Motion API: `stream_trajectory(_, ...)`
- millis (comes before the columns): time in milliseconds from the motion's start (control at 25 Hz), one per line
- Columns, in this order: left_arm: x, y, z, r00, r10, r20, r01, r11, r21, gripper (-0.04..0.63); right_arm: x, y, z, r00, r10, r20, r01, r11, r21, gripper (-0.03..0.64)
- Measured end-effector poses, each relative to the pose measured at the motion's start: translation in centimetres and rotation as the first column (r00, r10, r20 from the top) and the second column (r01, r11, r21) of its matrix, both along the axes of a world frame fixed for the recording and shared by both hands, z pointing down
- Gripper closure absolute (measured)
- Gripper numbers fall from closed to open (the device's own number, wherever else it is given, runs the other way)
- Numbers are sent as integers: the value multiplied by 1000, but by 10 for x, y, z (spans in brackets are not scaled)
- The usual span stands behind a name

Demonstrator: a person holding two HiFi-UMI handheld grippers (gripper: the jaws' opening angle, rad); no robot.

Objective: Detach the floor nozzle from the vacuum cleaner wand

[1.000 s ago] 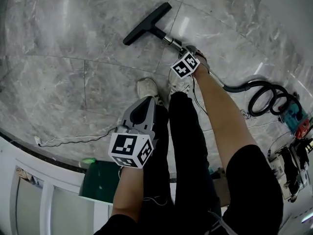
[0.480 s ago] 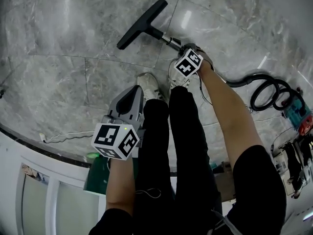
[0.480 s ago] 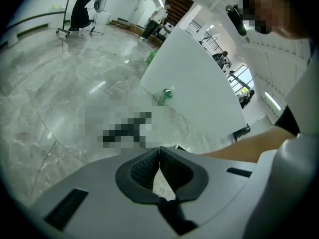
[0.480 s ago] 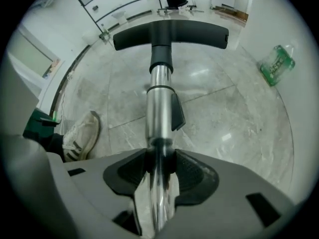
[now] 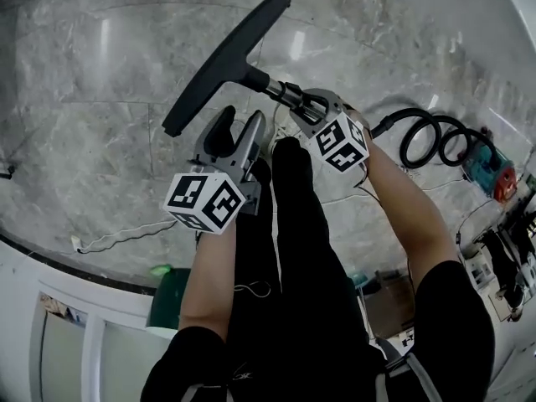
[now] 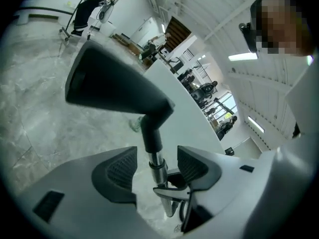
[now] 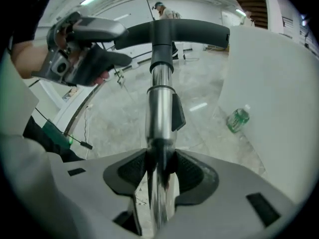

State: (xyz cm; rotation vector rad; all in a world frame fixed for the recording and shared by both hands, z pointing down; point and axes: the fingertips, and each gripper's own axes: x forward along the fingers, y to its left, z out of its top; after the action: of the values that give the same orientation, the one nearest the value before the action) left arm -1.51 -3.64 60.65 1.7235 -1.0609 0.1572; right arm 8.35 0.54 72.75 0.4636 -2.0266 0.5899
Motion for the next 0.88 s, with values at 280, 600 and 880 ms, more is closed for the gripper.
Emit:
stream_trajectory(280, 28, -46, -93, 988, -9, -154, 32, 989, 147, 344, -12, 1, -120, 995, 6, 103, -14, 997, 77, 430)
stream_trajectory(600, 27, -55, -141, 989, 54, -141, 0, 934, 357, 497, -41, 38, -152, 976, -84, 199, 87, 996, -6, 430)
stream_trajectory(880, 64, -34, -174, 978, 202, -57, -150, 860, 489, 499, -63, 47, -132, 961, -147, 236, 143, 989, 35, 459)
